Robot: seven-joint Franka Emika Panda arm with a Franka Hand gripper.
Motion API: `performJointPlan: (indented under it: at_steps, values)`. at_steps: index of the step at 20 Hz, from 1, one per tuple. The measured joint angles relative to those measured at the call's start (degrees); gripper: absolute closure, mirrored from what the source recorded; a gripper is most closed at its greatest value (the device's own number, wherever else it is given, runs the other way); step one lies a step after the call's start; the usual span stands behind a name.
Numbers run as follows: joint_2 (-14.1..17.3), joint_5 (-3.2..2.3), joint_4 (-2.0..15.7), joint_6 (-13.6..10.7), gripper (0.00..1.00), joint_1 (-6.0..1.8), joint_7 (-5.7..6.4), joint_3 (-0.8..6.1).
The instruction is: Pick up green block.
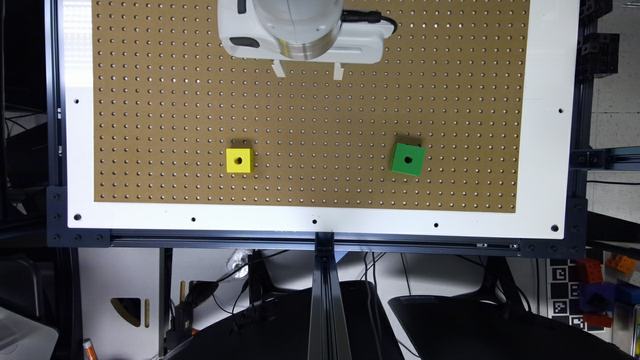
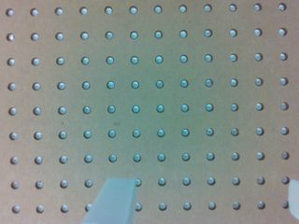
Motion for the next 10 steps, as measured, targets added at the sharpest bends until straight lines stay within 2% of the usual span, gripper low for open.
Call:
performJointPlan:
  at_steps: [2,3,6,7,8,9,10]
  values:
    - [0.0,0.07,0.0,0.0,0.0,0.05,0.0,0.2]
    - [0.0,0.22,0.09,0.0,0.0,0.12,0.14,0.65]
    - [0.3,0.79,1.3,0.01,0.0,0.39,2.03,3.45]
    - [0.92,0.8,2.33,0.01,0.0,0.5,3.26,4.75]
    - [1.78,0.8,3.43,0.01,0.0,0.52,4.14,5.71]
    - [3.09,0.8,5.01,0.01,0.0,0.52,4.81,6.52]
    - [4.51,0.8,6.57,0.01,0.0,0.52,5.24,7.03]
